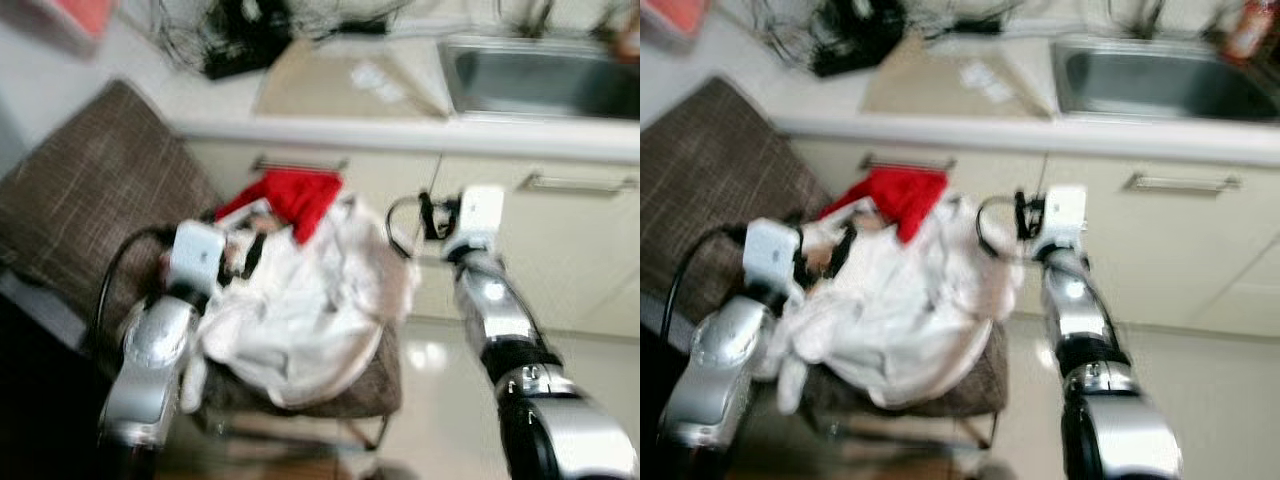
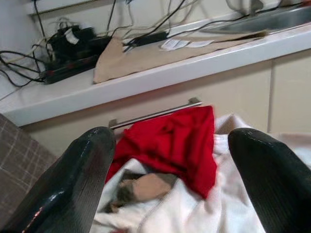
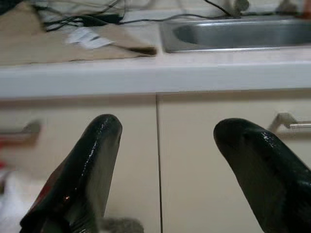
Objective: Clothes washing
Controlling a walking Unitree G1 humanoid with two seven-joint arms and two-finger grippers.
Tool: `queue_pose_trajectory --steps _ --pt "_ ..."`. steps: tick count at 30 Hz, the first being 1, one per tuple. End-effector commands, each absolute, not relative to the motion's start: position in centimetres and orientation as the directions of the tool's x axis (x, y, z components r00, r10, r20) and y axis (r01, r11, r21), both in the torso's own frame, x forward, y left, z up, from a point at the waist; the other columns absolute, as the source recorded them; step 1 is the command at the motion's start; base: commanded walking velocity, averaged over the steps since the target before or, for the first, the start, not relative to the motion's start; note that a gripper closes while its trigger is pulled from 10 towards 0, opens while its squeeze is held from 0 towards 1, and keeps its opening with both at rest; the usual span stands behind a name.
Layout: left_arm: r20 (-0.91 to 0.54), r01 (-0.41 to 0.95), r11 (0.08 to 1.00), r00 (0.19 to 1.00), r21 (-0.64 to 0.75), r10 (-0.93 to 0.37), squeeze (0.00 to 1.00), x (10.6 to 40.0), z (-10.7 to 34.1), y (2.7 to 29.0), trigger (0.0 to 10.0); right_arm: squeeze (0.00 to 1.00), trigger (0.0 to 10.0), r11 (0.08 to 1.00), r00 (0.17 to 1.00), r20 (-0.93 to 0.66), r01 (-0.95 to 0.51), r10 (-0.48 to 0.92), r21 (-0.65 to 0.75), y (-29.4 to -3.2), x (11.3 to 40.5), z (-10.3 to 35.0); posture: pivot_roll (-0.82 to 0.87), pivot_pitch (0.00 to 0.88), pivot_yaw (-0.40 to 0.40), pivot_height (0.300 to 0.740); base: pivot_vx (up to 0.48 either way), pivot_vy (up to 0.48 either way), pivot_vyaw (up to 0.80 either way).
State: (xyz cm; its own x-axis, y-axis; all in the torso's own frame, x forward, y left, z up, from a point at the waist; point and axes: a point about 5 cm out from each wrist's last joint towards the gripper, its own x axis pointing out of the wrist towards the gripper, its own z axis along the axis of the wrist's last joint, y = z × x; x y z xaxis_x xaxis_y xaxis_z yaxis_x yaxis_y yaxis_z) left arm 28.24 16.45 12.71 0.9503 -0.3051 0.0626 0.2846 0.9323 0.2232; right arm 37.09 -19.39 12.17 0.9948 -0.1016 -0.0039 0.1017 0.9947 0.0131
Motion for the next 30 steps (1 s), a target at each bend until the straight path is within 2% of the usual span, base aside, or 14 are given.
queue_pose_trajectory --steps 1,2,9,11,20,23,26,27,28,30 --pt "0.059 0.233 0.944 0.966 0.235 -0.253 0.0 28.1 13.1 18.0 10.0 0.0 10.0 0.997 0.997 -0.059 0.058 -0.054 0.054 -17.3 38.2 12.8 -0.03 0.01 0.025 0.74 0.0 0.0 0.0" --pt "0.06 0.224 0.945 0.968 0.239 -0.244 0.0 27.9 13.2 18.3 10.0 0.0 10.0 0.997 0.992 -0.118 0.047 -0.04 0.057 -17.0 38.5 12.6 0.0 0.028 0.03 0.74 0.0 0.0 0.0" --pt "0.034 0.22 0.936 0.971 0.274 -0.238 0.0 26.2 13.7 19.8 10.0 0.0 10.0 0.989 0.973 -0.231 0.038 -0.004 0.143 -15.9 38.7 11.9 0.06 0.082 0.047 0.74 0.0 0.0 0.0" --pt "0.013 0.206 0.932 0.975 0.297 -0.22 0.0 24.9 14.2 20.9 10.0 0.0 10.0 0.974 0.953 -0.301 0.085 -0.019 0.209 -15.8 38.5 11.0 0.11 0.115 0.065 0.74 0.0 0.0 0.0" --pt "-0.03 0.191 0.915 0.981 0.356 -0.193 0.0 22.1 16.0 22.9 10.0 0.0 10.0 0.96 0.914 -0.407 0.11 0.004 0.258 -14.7 37.5 8.8 0.22 0.187 0.098 0.74 0.0 0.0 0.0" --pt "-0.049 0.188 0.909 0.982 0.373 -0.183 0.0 21.4 16.3 23.4 10.0 0.0 10.0 0.968 0.901 -0.433 0.084 0.027 0.235 -14.3 37.0 8.0 0.23 0.201 0.102 0.74 0.0 0.0 0.0" --pt "-0.06 0.185 0.907 0.983 0.378 -0.175 0.0 20.7 16.7 23.6 10.0 0.0 10.0 0.988 0.904 -0.425 0.019 0.048 0.153 -13.8 37.0 7.9 0.25 0.213 0.105 0.74 0.0 0.0 0.0" --pt "-0.063 0.186 0.907 0.983 0.378 -0.175 0.0 20.5 16.8 23.6 10.0 0.0 10.0 0.994 0.908 -0.416 -0.005 0.051 0.111 -13.8 37.0 8.0 0.25 0.213 0.105 0.74 0.0 0.0 0.0" --pt "-0.069 0.187 0.907 0.982 0.376 -0.173 0.0 20.0 17.0 23.6 10.0 0.0 10.0 0.998 0.92 -0.389 -0.056 0.044 -0.018 -13.9 37.2 8.4 0.26 0.22 0.101 0.74 0.0 0.0 0.0" --pt "-0.079 0.187 0.909 0.982 0.371 -0.17 0.0 19.8 16.9 23.5 10.0 0.0 10.0 0.992 0.92 -0.39 -0.079 0.034 -0.1 -14.2 37.2 8.3 0.26 0.225 0.1 0.74 0.0 0.0 0.0"
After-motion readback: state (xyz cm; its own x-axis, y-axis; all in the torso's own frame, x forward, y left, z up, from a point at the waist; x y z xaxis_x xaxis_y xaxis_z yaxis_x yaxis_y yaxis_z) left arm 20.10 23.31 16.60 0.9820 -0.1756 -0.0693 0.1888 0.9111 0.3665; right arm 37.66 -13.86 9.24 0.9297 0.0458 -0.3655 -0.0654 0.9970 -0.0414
